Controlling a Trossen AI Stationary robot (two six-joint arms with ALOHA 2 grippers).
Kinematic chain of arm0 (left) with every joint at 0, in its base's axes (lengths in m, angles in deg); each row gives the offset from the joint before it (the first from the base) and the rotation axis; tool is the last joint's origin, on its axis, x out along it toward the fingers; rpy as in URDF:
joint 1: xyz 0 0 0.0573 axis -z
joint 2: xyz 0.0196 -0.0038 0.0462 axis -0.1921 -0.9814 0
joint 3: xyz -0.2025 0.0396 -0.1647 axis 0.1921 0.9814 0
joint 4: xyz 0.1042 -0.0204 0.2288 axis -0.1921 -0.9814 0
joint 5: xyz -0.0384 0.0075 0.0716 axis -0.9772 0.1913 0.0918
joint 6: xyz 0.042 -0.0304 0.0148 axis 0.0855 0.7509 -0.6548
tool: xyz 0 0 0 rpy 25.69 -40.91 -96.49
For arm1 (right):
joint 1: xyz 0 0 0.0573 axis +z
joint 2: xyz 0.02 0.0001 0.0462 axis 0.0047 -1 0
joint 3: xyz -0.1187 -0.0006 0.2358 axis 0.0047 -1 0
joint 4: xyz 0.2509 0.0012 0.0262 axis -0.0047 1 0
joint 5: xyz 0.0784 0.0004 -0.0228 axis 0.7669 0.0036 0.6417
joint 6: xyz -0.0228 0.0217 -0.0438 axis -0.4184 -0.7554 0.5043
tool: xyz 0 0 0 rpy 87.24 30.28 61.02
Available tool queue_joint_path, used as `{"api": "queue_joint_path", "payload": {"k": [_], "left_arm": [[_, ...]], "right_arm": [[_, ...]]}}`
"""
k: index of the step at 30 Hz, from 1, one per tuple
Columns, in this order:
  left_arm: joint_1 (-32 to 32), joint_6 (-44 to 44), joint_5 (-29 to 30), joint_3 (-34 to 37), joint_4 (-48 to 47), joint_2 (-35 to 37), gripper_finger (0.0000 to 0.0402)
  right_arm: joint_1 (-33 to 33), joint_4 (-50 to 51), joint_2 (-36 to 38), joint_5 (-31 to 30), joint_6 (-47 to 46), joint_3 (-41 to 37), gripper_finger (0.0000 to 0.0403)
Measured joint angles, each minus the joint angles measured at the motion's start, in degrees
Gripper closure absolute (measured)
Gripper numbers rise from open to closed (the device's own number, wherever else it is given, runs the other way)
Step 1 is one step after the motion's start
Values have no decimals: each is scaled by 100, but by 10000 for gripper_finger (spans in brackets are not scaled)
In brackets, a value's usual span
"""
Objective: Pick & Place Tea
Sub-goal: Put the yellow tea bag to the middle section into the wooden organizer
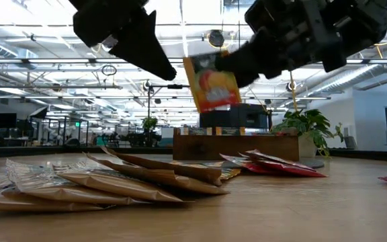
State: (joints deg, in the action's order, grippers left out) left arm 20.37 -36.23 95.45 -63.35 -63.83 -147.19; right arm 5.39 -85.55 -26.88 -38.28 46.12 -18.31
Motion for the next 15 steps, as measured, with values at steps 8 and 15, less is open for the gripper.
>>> {"api": "queue_joint_path", "payload": {"k": [8, 15], "left_arm": [[356, 439, -17, 103, -129, 0, 380], [734, 517, 557, 105, -210, 0, 380]], "right_arm": [[-770, -217, 323, -7, 121, -109, 403], [-1763, -664, 1028, 577, -260, -769, 403]]}}
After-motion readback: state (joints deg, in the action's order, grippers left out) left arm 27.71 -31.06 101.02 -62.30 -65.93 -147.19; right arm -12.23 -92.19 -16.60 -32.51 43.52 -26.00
